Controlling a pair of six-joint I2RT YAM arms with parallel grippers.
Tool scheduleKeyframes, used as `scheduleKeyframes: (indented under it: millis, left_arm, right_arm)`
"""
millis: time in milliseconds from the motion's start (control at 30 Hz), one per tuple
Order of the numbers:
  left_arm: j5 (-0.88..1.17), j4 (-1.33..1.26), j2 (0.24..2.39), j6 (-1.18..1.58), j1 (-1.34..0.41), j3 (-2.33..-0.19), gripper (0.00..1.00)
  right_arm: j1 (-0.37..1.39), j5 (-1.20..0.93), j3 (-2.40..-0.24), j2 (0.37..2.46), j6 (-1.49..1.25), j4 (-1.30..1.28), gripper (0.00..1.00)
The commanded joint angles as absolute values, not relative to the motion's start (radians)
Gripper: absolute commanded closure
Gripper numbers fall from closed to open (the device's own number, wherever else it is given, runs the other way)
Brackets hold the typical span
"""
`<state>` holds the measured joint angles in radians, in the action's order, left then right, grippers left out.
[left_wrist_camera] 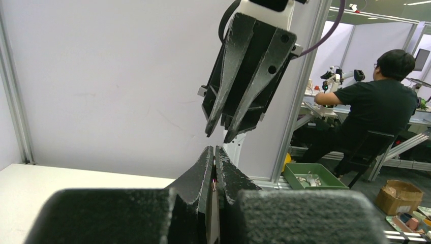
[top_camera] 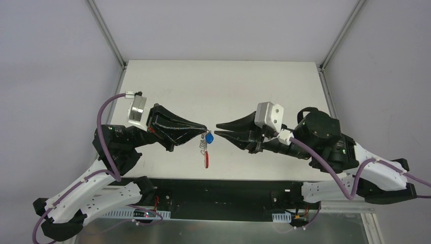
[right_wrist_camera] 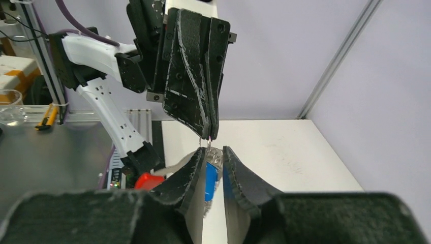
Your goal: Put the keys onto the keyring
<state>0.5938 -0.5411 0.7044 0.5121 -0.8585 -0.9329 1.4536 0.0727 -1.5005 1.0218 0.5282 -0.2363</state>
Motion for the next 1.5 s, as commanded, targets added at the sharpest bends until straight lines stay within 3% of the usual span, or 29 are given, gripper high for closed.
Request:
scheduleKeyframes:
  millis: [0, 1100, 1467]
  left_arm:
    - [0.6, -0.607, 0.685, 0.505, -0.868, -0.94, 1.0]
    - [0.627, -0.615, 0.624, 0.517, -0.868, -0.917, 1.0]
    - [0.628, -0.621, 0.621, 0.517, -0.867, -0.912, 1.0]
  right_arm:
    - [1.457, 0.051, -1.619, 1.064, 0.42, -0.36, 0.8]
    - [1.41, -0.082, -1.78, 1.205, 0.209, -0.443, 0.78]
    - [1.388, -0.118, -1.787, 1.219, 0.189, -0.435, 0.87]
